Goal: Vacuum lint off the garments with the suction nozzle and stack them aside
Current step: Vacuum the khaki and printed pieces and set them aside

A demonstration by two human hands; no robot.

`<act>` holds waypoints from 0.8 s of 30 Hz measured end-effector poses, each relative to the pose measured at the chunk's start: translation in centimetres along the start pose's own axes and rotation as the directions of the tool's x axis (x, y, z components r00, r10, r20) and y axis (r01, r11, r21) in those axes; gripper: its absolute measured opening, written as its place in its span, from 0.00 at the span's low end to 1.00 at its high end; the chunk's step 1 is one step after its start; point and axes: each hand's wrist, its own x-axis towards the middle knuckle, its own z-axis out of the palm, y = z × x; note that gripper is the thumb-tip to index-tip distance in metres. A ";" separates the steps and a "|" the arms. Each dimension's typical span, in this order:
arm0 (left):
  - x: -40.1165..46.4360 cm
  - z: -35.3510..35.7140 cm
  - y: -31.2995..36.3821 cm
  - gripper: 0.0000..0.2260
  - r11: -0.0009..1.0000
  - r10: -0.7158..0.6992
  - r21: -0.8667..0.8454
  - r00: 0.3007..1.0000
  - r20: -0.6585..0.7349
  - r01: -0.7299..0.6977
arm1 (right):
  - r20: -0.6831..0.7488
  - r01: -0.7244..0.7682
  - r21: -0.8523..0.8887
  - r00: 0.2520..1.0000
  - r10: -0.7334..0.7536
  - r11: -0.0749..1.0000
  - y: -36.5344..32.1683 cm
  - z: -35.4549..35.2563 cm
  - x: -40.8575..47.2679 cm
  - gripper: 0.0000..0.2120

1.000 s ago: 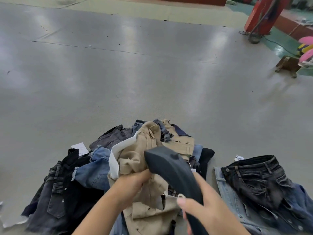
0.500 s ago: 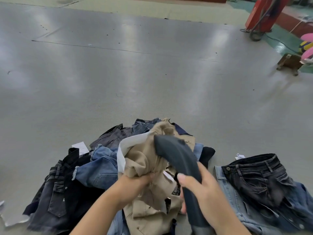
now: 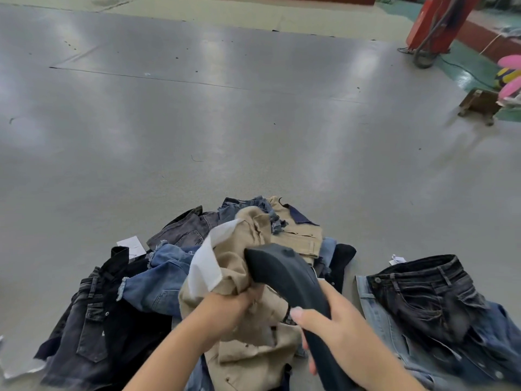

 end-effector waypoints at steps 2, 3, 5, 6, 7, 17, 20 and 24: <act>-0.3 0.4 -0.2 0.05 0.999 0.029 0.028 0.998 0.052 -0.030 | -0.087 0.009 0.082 0.996 -0.002 0.997 -0.2 0.0 0.6 0.08; -0.6 0.5 -0.2 0.08 0.999 0.045 0.024 0.997 0.067 -0.047 | -0.138 0.019 0.118 0.990 -0.003 0.993 -0.4 -0.1 1.0 0.06; -0.7 0.4 0.0 0.14 0.995 0.072 -0.081 0.994 0.080 -0.066 | -0.206 0.030 0.162 0.979 0.004 0.986 -0.5 -0.4 1.6 0.05; -0.6 0.2 0.0 0.13 0.984 0.084 -0.164 0.993 0.084 -0.069 | -0.222 0.034 0.175 0.975 0.006 0.984 -0.5 -0.5 1.8 0.05; -0.4 0.0 0.1 0.11 0.969 0.093 -0.235 0.992 0.084 -0.071 | -0.230 0.038 0.183 0.973 0.005 0.982 -0.4 -0.5 1.9 0.05; -0.5 -1.3 0.8 0.14 0.777 0.145 -0.613 0.906 0.398 0.145 | -0.467 0.130 0.398 0.881 0.079 0.908 -0.6 -5.5 2.1 0.10; -0.4 -1.5 1.3 0.23 0.620 0.186 -0.744 0.875 0.448 0.249 | -0.346 0.045 0.249 0.937 0.045 0.967 -0.7 -5.3 0.6 0.17; 0.4 -0.8 0.7 0.32 0.617 0.129 -0.728 0.874 0.468 0.299 | -0.038 0.031 0.035 0.999 -0.029 0.999 -0.8 -2.5 -1.0 0.20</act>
